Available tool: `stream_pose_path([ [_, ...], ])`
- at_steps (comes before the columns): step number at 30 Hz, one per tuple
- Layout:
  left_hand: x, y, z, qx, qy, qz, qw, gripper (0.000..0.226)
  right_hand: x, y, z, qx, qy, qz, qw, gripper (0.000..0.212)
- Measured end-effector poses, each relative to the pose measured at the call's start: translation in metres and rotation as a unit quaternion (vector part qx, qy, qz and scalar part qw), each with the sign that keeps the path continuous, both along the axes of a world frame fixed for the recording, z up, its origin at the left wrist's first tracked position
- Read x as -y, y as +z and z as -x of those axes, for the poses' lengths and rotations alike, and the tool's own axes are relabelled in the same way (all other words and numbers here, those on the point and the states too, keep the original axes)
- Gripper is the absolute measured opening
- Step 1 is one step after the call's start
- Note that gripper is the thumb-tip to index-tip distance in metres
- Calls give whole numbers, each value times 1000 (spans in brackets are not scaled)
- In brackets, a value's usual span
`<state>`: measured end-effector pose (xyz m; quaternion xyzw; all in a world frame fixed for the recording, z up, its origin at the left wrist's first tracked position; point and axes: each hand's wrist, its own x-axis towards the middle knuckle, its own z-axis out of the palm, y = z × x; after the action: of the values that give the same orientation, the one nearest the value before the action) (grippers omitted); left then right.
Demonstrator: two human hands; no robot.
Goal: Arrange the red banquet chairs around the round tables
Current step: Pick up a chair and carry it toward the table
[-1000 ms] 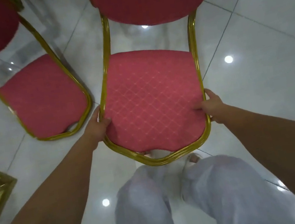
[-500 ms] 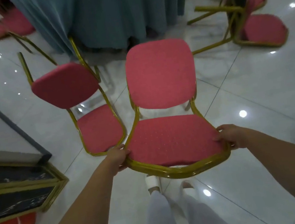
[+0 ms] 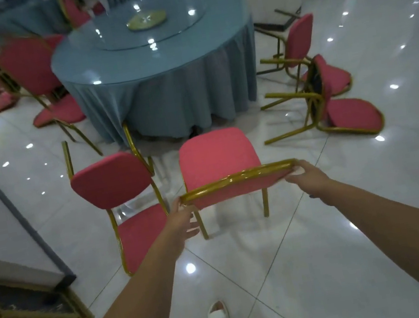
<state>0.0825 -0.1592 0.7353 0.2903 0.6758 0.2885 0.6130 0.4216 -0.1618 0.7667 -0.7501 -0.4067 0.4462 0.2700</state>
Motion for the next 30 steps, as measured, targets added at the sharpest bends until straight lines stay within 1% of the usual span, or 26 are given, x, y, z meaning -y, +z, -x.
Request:
stream_pose_path([
  [1,-2,6,1,-5,-16,-3,1000,55,-1,3,7,3,9,-1,1000,46],
  [3,-2,16,4,-10,-33,9,999,54,-4,4,19,-2,19,27,999,65],
  [4,-2,18,7,-17,-42,7,999,55,-4,3,26,-6,28,45,999,68],
  [6,0,16,15,-46,-56,-18,997,57,-4,-1,40,-10,66,65,996,62],
  [9,19,10,32,-71,-37,-31,996,52,-4,-16,63,-15,128,85,988,61],
  [12,47,2,56,-74,-24,3,997,50,-7,-33,92,-19,175,102,979,61],
  [15,71,-3,90,-82,11,54,995,56,-9,-48,126,-16,217,129,967,62],
  [18,90,-7,129,-89,55,84,991,60,-11,-57,163,-17,252,151,956,61],
  [21,102,-10,171,-89,85,95,988,64,-16,-59,203,-9,280,155,947,59],
  [26,113,-22,240,-66,146,105,981,52,-26,-52,275,7,305,149,941,59],
  [30,118,-37,287,-49,177,121,976,50,-31,-57,330,16,310,152,938,64],
])
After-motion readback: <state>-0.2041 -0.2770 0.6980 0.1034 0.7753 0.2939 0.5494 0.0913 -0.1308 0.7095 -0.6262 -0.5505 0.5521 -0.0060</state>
